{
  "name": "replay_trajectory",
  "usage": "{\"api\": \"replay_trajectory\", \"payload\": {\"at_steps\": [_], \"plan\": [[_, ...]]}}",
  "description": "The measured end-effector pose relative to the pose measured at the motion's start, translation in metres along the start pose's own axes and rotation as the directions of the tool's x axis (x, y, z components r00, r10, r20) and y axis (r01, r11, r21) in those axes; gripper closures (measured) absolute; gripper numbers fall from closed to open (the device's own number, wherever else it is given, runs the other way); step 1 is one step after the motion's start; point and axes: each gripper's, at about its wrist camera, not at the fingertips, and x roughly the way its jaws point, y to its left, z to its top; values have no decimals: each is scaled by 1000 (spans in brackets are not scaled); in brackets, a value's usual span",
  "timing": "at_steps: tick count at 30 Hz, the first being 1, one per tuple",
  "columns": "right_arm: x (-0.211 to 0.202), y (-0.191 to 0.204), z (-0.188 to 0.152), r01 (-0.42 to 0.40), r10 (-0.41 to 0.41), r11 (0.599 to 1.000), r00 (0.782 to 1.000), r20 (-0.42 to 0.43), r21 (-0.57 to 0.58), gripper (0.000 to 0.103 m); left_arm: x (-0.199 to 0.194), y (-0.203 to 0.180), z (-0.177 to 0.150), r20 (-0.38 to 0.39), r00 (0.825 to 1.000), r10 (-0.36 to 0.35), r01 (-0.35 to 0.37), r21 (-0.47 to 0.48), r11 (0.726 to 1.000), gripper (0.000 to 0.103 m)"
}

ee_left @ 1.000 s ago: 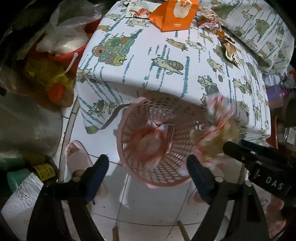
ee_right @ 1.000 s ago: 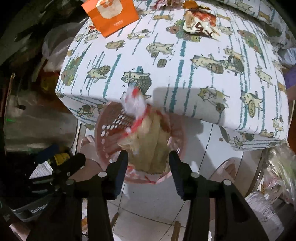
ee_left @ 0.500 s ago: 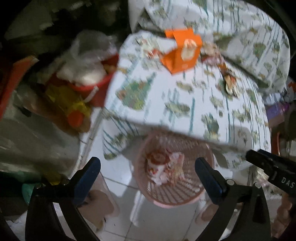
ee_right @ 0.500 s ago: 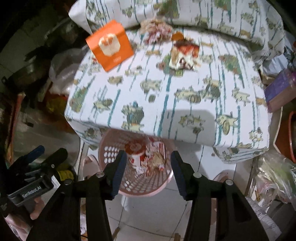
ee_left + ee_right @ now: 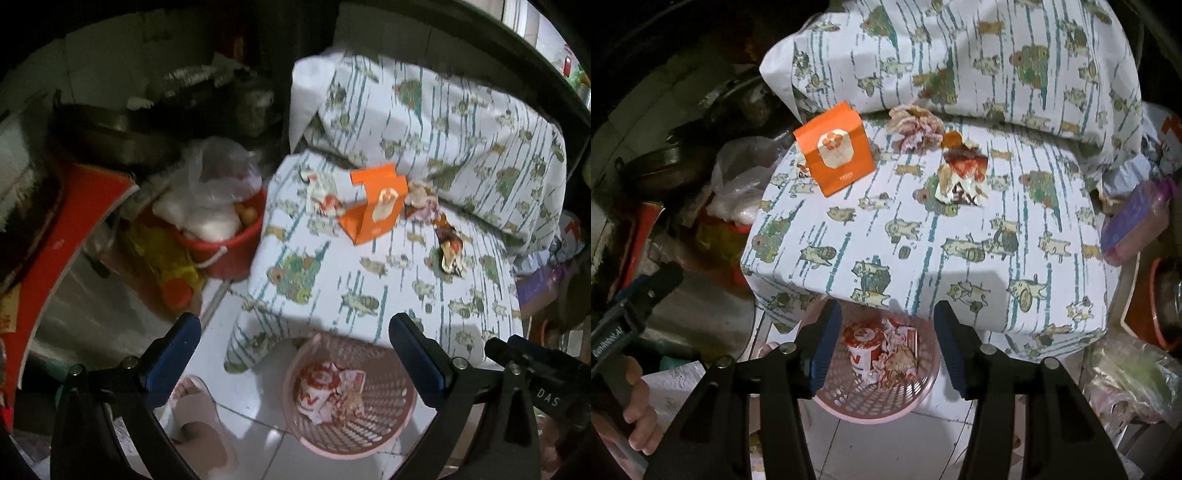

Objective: Collect trash
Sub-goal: 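Raise both open tools back over the stool, left tool toward the orange paper box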

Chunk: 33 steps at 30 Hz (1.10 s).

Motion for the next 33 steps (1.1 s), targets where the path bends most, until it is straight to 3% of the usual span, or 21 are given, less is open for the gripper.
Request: {"api": "replay_trajectory", "payload": {"at_steps": [6, 13, 19, 27, 33], "plan": [[-15, 9, 2, 31, -28, 999, 995, 95, -27, 52, -29, 4, 8, 135, 988, 68, -67, -7, 998, 0], [-24, 11, 4, 6, -4, 1000, 988, 154, -19, 52, -51, 10, 17, 229, 970, 78, -75, -25, 997, 0], [-26, 14, 5, -19, 25, 999, 985, 172, -31, 50, -62, 7, 19, 283, 953, 105, -104, -19, 994, 0], [-30, 16, 9, 16, -6, 999, 980, 197, -51, 50, -76, 5, 20, 341, 935, 100, -103, -10, 995, 0], [-43, 18, 29, 20, -8, 998, 977, 215, -56, 50, -105, -2, 35, 427, 897, 112, -139, 33, 990, 0]]}}
